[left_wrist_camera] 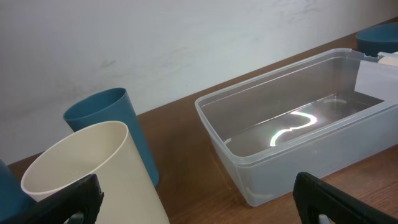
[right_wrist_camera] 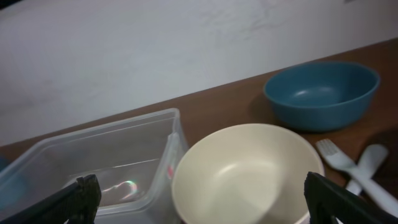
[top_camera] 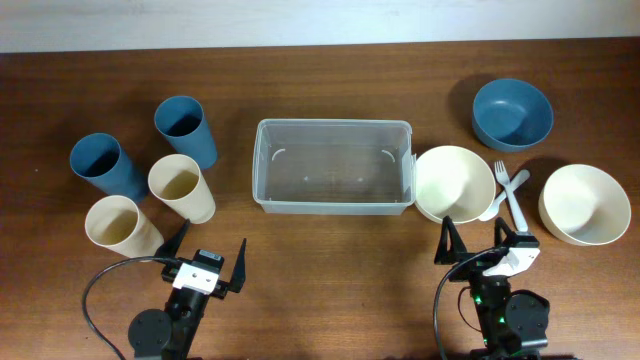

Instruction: Pack container

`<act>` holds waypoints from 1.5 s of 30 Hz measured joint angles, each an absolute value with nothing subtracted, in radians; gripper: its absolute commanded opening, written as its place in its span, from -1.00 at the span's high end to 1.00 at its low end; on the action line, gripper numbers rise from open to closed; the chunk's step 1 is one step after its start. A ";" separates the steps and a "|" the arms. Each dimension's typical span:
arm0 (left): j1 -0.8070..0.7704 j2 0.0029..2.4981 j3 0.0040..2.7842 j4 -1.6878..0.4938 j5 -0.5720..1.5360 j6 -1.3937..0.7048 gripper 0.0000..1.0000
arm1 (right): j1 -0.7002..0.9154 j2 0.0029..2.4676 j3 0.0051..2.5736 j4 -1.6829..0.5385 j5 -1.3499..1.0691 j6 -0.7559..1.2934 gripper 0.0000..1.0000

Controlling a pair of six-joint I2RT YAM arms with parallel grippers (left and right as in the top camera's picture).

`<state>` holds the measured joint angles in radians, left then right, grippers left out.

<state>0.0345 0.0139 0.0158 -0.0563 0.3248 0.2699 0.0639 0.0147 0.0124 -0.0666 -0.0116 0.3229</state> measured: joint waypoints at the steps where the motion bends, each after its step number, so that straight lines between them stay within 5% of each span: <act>1: 0.035 0.014 0.016 -0.056 0.325 0.270 -1.00 | 0.064 0.015 0.013 -0.069 -0.020 0.335 -0.98; 12: 0.035 0.014 0.016 -0.056 0.325 0.270 -1.00 | 0.064 0.131 0.387 -0.426 -0.009 0.337 -0.98; 25: 0.035 0.014 0.016 -0.056 0.322 0.270 -1.00 | 0.064 0.921 1.319 -1.119 0.158 0.200 -0.98; 32: 0.035 0.014 0.016 -0.056 0.321 0.270 -1.00 | 0.059 1.188 1.355 -1.193 0.098 0.209 -0.98; 45: 0.035 0.014 0.016 -0.056 0.322 0.270 -1.00 | -0.100 1.452 1.355 -1.197 0.108 0.609 -0.98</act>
<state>0.0353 0.0139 0.0158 -0.0563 0.3218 0.2699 -0.0998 1.4525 1.3548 -1.1969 0.1081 0.6086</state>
